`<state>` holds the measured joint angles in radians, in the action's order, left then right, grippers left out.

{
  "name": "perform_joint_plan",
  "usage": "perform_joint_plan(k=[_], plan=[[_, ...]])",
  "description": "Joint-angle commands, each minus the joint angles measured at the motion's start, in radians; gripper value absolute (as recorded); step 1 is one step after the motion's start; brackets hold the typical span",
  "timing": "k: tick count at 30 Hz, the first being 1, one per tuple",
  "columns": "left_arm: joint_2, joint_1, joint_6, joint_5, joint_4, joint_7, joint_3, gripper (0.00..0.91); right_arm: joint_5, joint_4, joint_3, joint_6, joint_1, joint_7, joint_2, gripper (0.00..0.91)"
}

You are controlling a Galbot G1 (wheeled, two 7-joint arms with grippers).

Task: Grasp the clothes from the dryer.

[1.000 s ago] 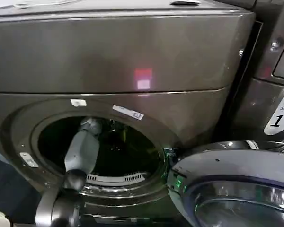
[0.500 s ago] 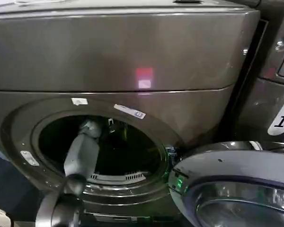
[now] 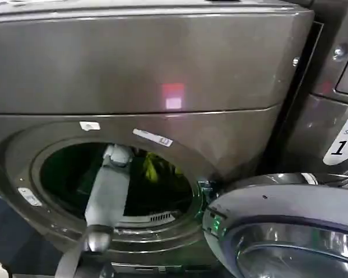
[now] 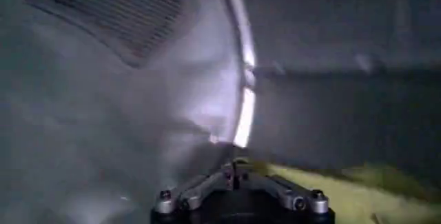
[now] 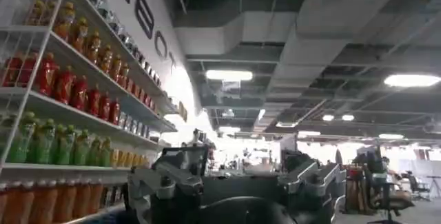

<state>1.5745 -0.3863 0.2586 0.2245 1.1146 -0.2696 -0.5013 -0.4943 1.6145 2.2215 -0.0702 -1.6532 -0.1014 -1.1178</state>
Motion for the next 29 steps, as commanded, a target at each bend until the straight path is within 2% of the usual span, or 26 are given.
perform_joint_plan(k=[1,10,29], plan=[[0.025,-0.036,0.059,-0.235,0.054,0.312,0.011,0.000,0.002,0.001,-0.002,0.002,0.001,0.001,-0.005,0.907],[0.021,-0.038,0.071,-0.234,0.058,0.309,0.009,0.000,0.004,0.005,-0.005,0.011,0.004,0.013,-0.011,0.907],[0.015,-0.046,0.071,-0.214,0.052,0.265,0.015,0.000,0.006,0.015,0.029,-0.027,0.001,-0.006,-0.023,0.907]])
